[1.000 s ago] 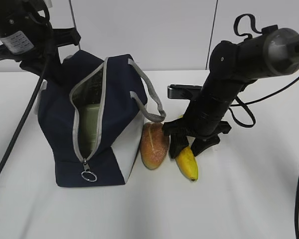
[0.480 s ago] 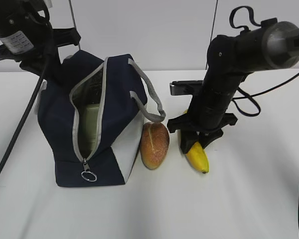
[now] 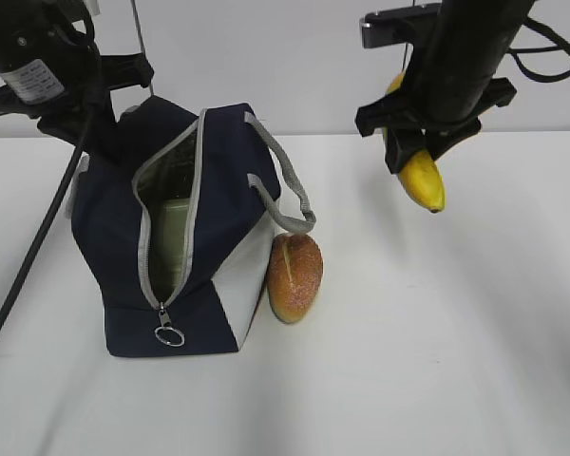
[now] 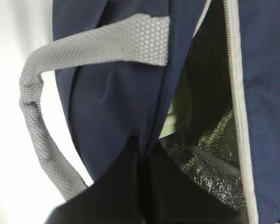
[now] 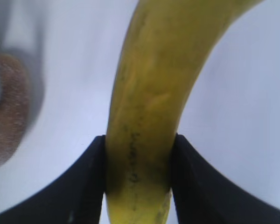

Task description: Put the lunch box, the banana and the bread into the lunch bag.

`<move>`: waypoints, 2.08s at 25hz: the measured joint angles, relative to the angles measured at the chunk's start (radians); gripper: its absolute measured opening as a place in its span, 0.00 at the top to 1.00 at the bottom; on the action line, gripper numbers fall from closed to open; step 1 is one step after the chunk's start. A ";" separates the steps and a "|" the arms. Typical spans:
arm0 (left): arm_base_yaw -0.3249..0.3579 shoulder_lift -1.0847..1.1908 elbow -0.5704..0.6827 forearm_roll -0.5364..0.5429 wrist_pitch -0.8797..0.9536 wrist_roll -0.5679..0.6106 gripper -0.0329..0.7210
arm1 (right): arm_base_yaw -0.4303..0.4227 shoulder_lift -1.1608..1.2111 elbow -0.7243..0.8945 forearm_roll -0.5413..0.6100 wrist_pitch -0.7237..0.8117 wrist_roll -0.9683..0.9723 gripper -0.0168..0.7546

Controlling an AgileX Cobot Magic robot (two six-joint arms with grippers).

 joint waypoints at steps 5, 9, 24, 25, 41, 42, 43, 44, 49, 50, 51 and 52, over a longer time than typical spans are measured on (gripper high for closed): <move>0.000 0.000 0.000 0.000 -0.001 0.000 0.96 | 0.000 -0.043 -0.044 0.385 0.055 -0.261 0.58; 0.000 0.000 0.000 0.001 -0.002 0.000 0.96 | 0.000 -0.043 -0.050 0.749 0.148 -0.523 0.58; 0.000 0.000 0.000 0.001 -0.005 0.000 0.96 | 0.080 -0.037 -0.053 0.956 0.155 -0.623 0.58; 0.000 0.000 0.000 0.001 -0.005 0.000 0.96 | 0.084 -0.033 -0.053 0.958 0.155 -0.623 0.58; 0.000 0.002 0.000 -0.001 -0.015 0.000 0.96 | 0.162 0.086 -0.053 1.036 0.152 -0.618 0.58; 0.000 0.002 0.000 -0.001 -0.015 0.000 0.96 | 0.162 0.092 -0.053 1.043 0.152 -0.618 0.58; 0.000 0.002 0.000 -0.001 -0.015 0.000 0.96 | 0.162 0.100 -0.053 1.048 0.152 -0.619 0.58; 0.000 0.002 0.000 -0.001 -0.016 0.000 0.96 | 0.162 0.109 -0.053 1.048 0.152 -0.619 0.58; 0.000 0.002 0.000 -0.001 -0.016 0.000 0.96 | 0.162 0.160 -0.053 1.048 0.150 -0.619 0.58; 0.000 0.002 0.000 -0.001 -0.016 0.000 0.96 | 0.162 0.168 -0.053 1.048 0.150 -0.619 0.58; 0.000 0.002 0.000 -0.001 -0.016 0.000 0.96 | 0.160 0.173 -0.053 1.048 0.148 -0.619 0.58; 0.000 0.002 0.000 -0.001 -0.016 0.000 0.96 | 0.158 0.174 -0.053 1.046 0.148 -0.619 0.58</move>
